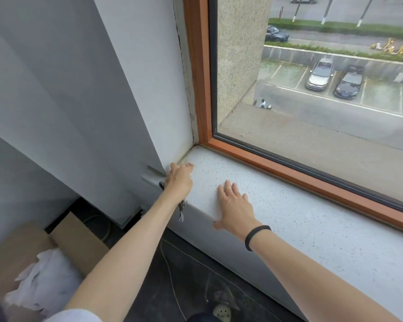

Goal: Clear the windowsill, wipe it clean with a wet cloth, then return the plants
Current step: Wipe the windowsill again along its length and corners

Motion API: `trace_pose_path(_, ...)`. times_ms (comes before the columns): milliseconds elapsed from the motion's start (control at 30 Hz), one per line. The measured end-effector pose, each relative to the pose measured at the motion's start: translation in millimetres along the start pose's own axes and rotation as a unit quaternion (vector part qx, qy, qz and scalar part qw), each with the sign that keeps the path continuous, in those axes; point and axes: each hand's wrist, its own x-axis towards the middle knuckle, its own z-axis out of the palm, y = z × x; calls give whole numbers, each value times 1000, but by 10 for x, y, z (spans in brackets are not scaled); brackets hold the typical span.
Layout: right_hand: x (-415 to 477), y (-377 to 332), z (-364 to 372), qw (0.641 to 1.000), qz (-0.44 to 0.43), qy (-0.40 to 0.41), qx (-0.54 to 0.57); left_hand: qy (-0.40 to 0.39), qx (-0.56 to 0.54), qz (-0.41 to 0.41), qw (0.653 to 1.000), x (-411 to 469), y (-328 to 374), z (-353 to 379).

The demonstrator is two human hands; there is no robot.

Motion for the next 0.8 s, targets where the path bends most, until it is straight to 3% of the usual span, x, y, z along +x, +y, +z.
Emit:
trace_pose_path(233,-44,132,-9,1000,-8,1,-5,2,43,-34,999,-25,410,-76)
trace_pose_path(433,-90,134,-10,1000,-16,4,-3,-44,24,-31,998,-98,125,16)
trace_pose_path(633,-99,141,-22,1000,-20,0,-7,-8,52,-53,997,-52,383,-51)
trace_pose_path(800,-110,142,-18,1000,-24,3,-16,-40,44,5,998,-237,-6,14)
